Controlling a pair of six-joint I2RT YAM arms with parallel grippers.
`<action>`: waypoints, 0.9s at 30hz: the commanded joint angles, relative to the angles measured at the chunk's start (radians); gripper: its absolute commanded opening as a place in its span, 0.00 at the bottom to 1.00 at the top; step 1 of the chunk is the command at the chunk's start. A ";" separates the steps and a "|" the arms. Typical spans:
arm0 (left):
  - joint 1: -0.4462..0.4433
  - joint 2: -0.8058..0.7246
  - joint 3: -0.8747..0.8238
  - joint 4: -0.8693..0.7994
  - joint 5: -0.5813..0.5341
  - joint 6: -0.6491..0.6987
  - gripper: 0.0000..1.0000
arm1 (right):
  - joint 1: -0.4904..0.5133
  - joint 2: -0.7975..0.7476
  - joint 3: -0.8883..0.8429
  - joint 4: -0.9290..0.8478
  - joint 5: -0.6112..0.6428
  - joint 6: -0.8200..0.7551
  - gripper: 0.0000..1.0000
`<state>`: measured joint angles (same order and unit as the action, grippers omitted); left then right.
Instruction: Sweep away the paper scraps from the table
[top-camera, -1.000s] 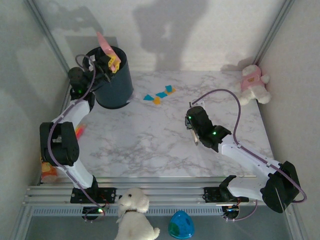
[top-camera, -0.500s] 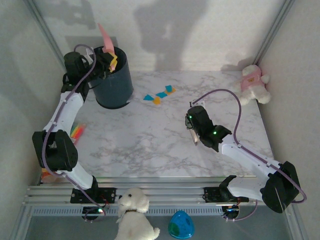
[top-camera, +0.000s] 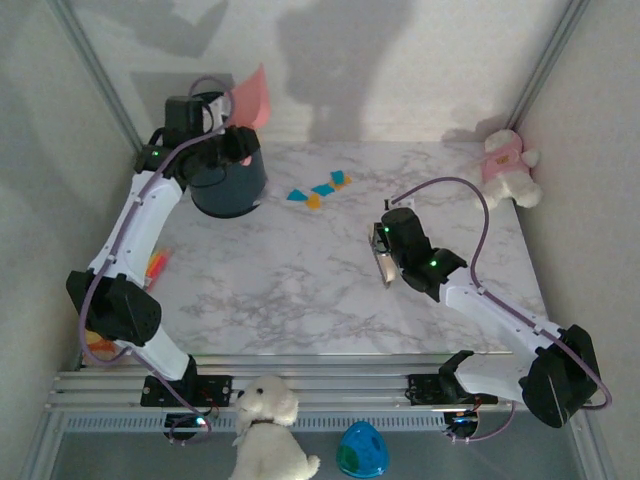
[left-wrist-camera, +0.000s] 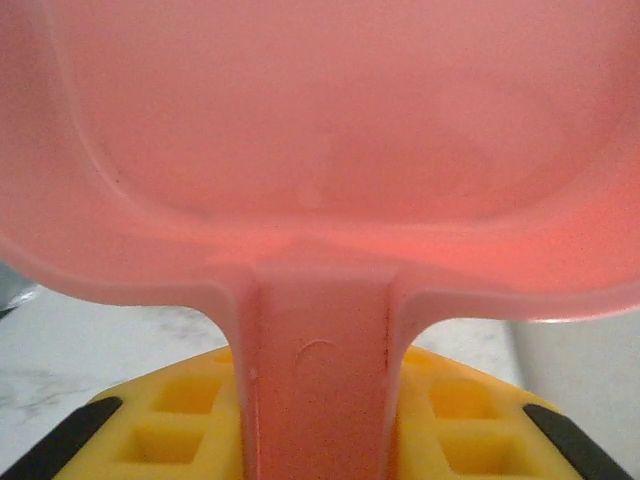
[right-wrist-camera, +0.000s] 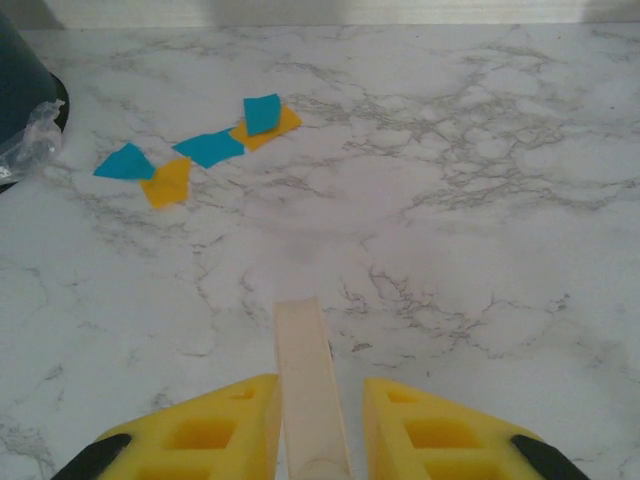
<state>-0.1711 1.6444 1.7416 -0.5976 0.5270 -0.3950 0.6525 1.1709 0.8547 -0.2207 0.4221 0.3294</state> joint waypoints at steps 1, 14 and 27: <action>-0.050 -0.019 0.026 -0.150 -0.177 0.195 0.00 | -0.015 -0.036 -0.024 0.046 -0.016 0.025 0.00; -0.190 -0.032 -0.119 -0.179 -0.322 0.388 0.00 | -0.081 -0.059 -0.054 0.093 -0.107 0.087 0.00; -0.245 -0.098 -0.265 -0.055 -0.449 0.398 0.00 | -0.191 0.118 0.009 0.349 -0.321 0.225 0.00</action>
<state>-0.4156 1.6089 1.4921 -0.7055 0.1379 -0.0208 0.4755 1.2434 0.8177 -0.0078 0.1688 0.4919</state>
